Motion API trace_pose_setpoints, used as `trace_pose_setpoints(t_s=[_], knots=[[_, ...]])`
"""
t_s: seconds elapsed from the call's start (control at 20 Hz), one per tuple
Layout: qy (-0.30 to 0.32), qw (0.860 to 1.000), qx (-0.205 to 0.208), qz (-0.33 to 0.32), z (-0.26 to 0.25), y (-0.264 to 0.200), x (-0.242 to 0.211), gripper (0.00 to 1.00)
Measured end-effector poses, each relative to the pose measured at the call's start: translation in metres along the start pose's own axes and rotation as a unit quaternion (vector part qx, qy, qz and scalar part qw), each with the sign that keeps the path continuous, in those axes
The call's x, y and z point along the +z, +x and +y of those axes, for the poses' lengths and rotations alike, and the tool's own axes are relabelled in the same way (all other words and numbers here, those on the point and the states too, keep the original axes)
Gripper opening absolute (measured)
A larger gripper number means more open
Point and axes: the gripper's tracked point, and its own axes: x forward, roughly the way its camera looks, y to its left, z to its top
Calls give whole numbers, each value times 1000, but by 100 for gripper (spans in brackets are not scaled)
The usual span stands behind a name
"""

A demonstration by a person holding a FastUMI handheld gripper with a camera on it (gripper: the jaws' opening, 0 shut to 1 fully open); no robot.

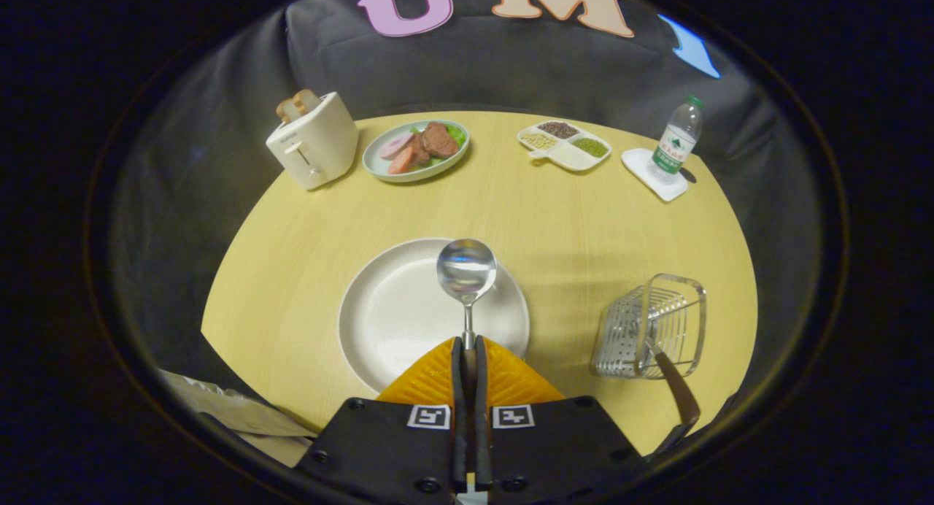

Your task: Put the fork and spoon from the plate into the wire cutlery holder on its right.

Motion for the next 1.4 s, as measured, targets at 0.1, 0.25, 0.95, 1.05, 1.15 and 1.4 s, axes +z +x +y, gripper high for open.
trace_pose_setpoints(t_s=[0.1, 0.25, 0.95, 1.05, 1.15, 1.4], knots=[[2, 1000, -2, -1, -10, -6, 3, 7], [0, 1000, -15, -2, -32, -17, 6, 7], [18, 998, -63, -10, -121, -69, 18, 7], [16, 997, -72, -4, -135, -73, 16, 7], [17, 997, -78, 9, -148, -74, 11, 7], [9, 995, -87, 48, -169, -71, -7, 7]])
